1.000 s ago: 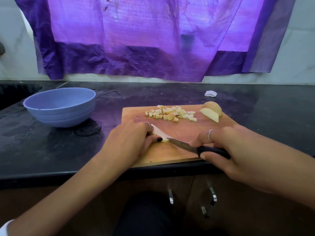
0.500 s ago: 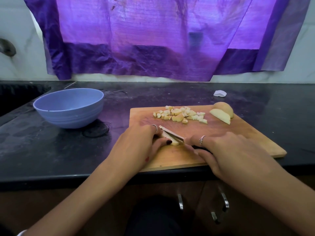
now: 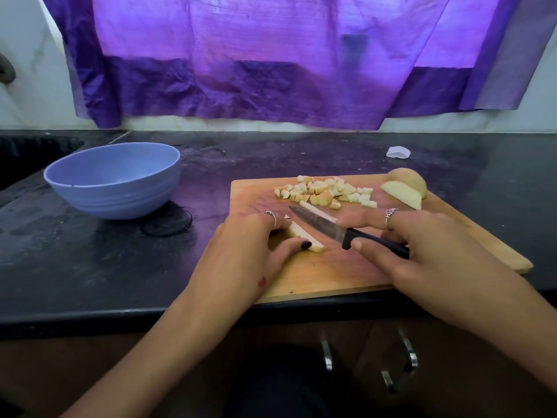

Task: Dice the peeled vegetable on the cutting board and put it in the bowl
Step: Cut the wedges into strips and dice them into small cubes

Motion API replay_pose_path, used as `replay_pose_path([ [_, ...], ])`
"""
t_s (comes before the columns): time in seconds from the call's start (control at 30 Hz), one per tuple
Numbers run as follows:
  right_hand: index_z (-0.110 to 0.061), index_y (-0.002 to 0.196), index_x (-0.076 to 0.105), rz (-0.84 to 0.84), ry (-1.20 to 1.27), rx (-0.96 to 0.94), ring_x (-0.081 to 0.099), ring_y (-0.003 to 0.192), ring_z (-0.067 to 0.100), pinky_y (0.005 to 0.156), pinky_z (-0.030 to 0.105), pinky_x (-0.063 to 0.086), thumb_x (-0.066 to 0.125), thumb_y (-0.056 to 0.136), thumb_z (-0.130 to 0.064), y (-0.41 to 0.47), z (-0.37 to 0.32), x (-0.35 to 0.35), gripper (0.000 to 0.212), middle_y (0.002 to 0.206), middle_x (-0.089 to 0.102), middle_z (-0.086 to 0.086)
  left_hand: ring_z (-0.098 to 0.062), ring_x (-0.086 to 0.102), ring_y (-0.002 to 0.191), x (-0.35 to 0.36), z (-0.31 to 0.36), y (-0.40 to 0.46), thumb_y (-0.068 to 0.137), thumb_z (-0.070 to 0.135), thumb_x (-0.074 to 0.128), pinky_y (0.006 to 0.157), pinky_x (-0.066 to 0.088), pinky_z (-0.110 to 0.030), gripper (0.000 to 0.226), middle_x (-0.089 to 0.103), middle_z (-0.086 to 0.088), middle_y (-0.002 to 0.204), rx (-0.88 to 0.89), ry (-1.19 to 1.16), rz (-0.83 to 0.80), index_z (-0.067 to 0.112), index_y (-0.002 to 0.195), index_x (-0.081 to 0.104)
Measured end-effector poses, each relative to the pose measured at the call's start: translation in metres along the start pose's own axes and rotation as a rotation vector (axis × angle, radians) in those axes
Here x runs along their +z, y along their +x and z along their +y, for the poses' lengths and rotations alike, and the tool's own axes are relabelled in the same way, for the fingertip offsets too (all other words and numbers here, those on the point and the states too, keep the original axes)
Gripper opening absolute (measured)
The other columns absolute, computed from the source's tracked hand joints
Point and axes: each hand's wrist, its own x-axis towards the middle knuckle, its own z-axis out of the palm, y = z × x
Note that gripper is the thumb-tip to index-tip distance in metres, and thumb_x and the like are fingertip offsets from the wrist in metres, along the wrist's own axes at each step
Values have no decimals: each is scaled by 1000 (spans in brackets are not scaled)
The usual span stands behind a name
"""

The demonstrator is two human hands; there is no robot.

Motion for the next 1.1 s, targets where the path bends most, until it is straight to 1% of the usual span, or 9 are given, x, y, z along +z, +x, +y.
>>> replay_pose_path([
  [0.1, -28, 107, 63, -36, -51, 19, 56, 67, 11, 57, 25, 42, 50, 91, -44, 0, -5, 4, 26, 77, 60, -3, -14, 61, 91, -2, 2, -1, 80, 52, 63, 81, 46, -28, 35, 70, 7, 97, 11, 8, 24, 27, 102, 71],
  [0.2, -36, 97, 60, -40, -68, 38, 45, 61, 7, 49, 24, 32, 49, 91, -46, 0, -10, 4, 16, 72, 52, -5, -16, 63, 91, 1, 0, -1, 79, 52, 64, 83, 48, -32, 33, 72, 6, 96, 1, -11, 29, 26, 99, 72],
  [0.33, -37, 80, 56, -57, -58, 23, 50, 57, 5, 52, 16, 37, 51, 91, -43, -1, -15, 3, 13, 64, 45, -10, -20, 64, 92, 2, -2, 0, 80, 54, 62, 82, 50, -35, 34, 72, 4, 95, 4, 3, 19, 26, 97, 73],
  [0.43, -41, 61, 44, -36, -50, -8, 53, 64, -3, 55, 12, 38, 57, 91, -36, 1, -23, -1, 33, 64, 43, -15, -23, 64, 89, 1, -2, -1, 83, 56, 56, 78, 51, -37, 35, 72, 3, 92, 32, 53, 0, 27, 97, 72],
  [0.5, -45, 91, 60, -72, -104, -27, 56, 86, 2, 54, 18, 32, 53, 93, -38, 4, -28, -5, 10, 79, 45, -16, -25, 63, 91, -1, -1, -2, 85, 55, 53, 77, 51, -39, 38, 71, 0, 93, 63, 89, -15, 25, 98, 71],
  [0.57, -45, 117, 55, -124, -205, -26, 51, 96, 11, 60, 25, 31, 50, 94, -39, 11, -33, -7, 24, 82, 44, -13, -24, 62, 91, -3, 2, -3, 87, 56, 47, 77, 51, -39, 43, 70, -1, 95, 86, 140, -45, 23, 101, 70],
  [0.63, -43, 118, 55, -146, -243, -21, 48, 92, 14, 63, 26, 37, 51, 94, -38, 19, -41, -7, 25, 81, 46, -12, -22, 61, 88, -4, 4, -4, 86, 58, 39, 75, 50, -39, 50, 68, 0, 92, 107, 169, -73, 22, 101, 70],
  [0.77, -42, 112, 56, -121, -303, -38, 53, 105, 17, 91, 34, 40, 52, 94, -39, 29, -41, 0, 19, 103, 57, -9, -22, 60, 88, -6, 5, -5, 88, 56, 36, 75, 49, -40, 51, 66, -1, 94, 116, 197, -82, 20, 103, 68],
  [1.1, -41, 114, 54, -130, -375, -43, 55, 109, 19, 90, 37, 33, 48, 95, -37, 29, -43, 4, 21, 115, 59, -5, -18, 51, 106, -14, 14, 3, 97, 46, 40, 67, 33, -26, 38, 55, 6, 126, 164, 380, -182, 17, 109, 61],
])
